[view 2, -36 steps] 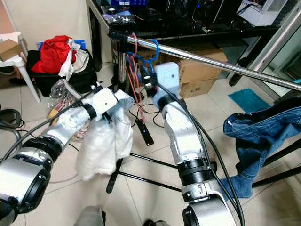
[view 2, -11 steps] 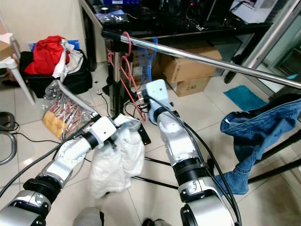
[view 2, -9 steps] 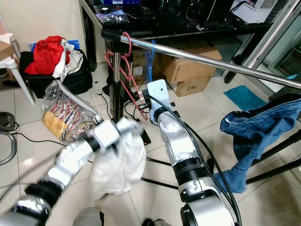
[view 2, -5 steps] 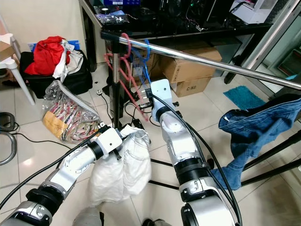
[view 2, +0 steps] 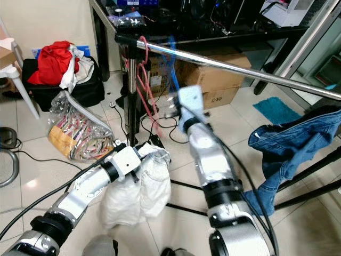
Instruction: Hang hanger
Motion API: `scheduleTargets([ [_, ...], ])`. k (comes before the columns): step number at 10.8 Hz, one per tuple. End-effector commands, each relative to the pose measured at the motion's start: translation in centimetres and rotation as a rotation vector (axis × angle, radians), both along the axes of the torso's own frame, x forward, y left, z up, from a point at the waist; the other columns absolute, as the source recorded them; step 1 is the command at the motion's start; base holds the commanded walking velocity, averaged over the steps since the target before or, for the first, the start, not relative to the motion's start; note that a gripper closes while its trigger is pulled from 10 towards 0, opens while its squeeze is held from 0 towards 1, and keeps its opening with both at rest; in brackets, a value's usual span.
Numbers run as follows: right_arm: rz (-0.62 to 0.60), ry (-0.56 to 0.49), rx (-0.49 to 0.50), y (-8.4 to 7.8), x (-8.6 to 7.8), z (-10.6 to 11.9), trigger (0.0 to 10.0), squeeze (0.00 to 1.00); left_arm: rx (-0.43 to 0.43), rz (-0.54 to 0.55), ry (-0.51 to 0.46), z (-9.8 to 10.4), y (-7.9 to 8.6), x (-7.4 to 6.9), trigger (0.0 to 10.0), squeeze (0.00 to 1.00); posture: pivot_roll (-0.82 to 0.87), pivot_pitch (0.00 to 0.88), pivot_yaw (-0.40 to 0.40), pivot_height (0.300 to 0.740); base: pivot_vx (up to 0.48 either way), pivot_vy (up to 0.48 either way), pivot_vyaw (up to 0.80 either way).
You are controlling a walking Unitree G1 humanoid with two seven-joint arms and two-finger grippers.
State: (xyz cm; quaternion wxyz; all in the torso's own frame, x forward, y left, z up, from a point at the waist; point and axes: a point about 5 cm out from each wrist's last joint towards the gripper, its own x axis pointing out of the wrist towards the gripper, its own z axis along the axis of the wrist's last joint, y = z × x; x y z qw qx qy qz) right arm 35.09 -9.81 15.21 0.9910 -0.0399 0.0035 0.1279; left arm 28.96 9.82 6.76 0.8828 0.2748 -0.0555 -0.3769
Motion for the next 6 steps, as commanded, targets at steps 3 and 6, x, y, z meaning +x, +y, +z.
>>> scheduleTargets([
  [3, 0.007, 0.028, -0.036, -1.6, -1.7, -1.1, 0.0, 0.00, -0.014, -0.060, -0.013, 0.2, -1.6, -0.8, 10.0, 0.00, 0.31, 0.036, -0.138, 0.740, 0.000, 0.000, 0.00],
  [6, -0.008, 0.096, -0.099, -3.7, -3.3, -4.2, 10.0, 0.00, -0.053, -0.035, -0.004, -0.2, -1.4, -1.7, 10.0, 0.00, 0.30, 0.035, -0.138, 0.740, 0.000, 0.000, 0.00],
])
